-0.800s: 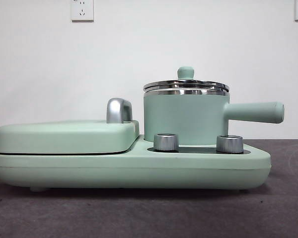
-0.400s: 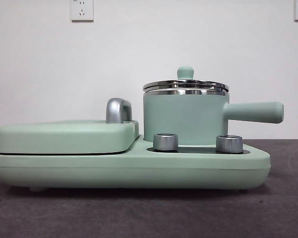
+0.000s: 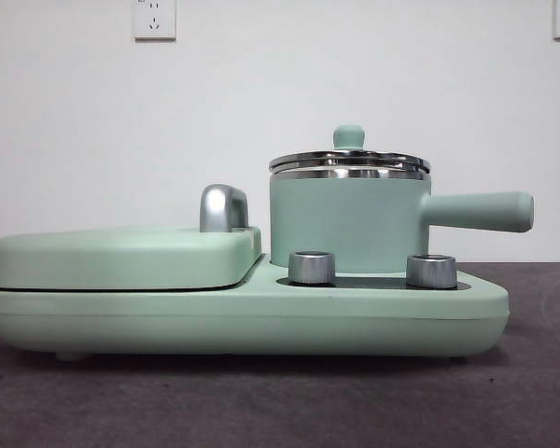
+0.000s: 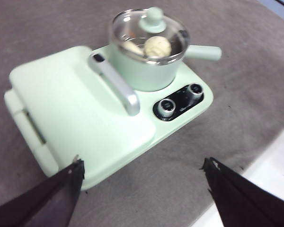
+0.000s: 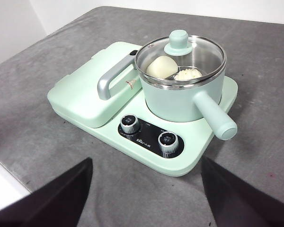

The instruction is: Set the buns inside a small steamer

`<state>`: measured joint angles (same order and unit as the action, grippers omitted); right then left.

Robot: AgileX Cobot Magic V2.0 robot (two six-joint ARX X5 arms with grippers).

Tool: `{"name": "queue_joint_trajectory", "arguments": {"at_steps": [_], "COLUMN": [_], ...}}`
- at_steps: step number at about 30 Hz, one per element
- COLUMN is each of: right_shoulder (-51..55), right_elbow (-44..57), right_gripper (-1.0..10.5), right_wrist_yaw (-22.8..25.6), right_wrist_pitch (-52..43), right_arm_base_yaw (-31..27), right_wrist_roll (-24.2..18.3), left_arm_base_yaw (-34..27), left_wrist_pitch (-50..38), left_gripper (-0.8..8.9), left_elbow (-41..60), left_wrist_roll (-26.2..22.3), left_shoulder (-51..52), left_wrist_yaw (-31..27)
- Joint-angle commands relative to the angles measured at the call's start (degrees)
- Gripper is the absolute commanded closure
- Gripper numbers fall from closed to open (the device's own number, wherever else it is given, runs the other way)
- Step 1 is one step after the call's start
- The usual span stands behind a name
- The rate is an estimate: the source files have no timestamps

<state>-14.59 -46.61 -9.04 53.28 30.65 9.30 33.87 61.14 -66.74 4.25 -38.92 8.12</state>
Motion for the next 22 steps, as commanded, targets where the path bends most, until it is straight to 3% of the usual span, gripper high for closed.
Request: {"name": "queue_joint_trajectory", "arguments": {"at_steps": [1,6,7,9,10,22], "right_shoulder": [0.09,0.11,0.09,0.09,0.09,0.11], "right_elbow": [-0.42,-0.42,-0.42,-0.42,-0.42,-0.42], "right_gripper": [5.9,5.9,6.0,8.8,9.5,9.3], "right_wrist_yaw": [0.02,0.02,0.02,0.02,0.02,0.02], "right_wrist_pitch": [-0.70,-0.66,-0.66,-0.57,-0.61,-0.61], "right_arm_base_yaw": [0.33,0.33,0.33,0.33,0.33,0.33], "right_wrist_roll": [0.52,0.55,0.55,0.48,0.04,0.15], "left_arm_base_yaw": [0.15,0.15,0.15,0.15,0.15,0.17], "left_wrist_pitch": [-3.28,-5.68,-5.70,-5.40,-5.57,-5.88], "left_gripper": [4.12,4.19,4.84,8.10,7.89,7.93], "left_elbow": [6.08,13.33,13.97,14.27,14.27,14.25], "left_wrist_roll": [3.45,7.41,7.78,7.78,7.80,7.82], "left_shoulder": [3.82,9.73,10.27,10.64,10.69,10.67], "left_wrist_yaw": [-0.20,-0.20,-0.20,-0.20,-0.20,-0.20]}}
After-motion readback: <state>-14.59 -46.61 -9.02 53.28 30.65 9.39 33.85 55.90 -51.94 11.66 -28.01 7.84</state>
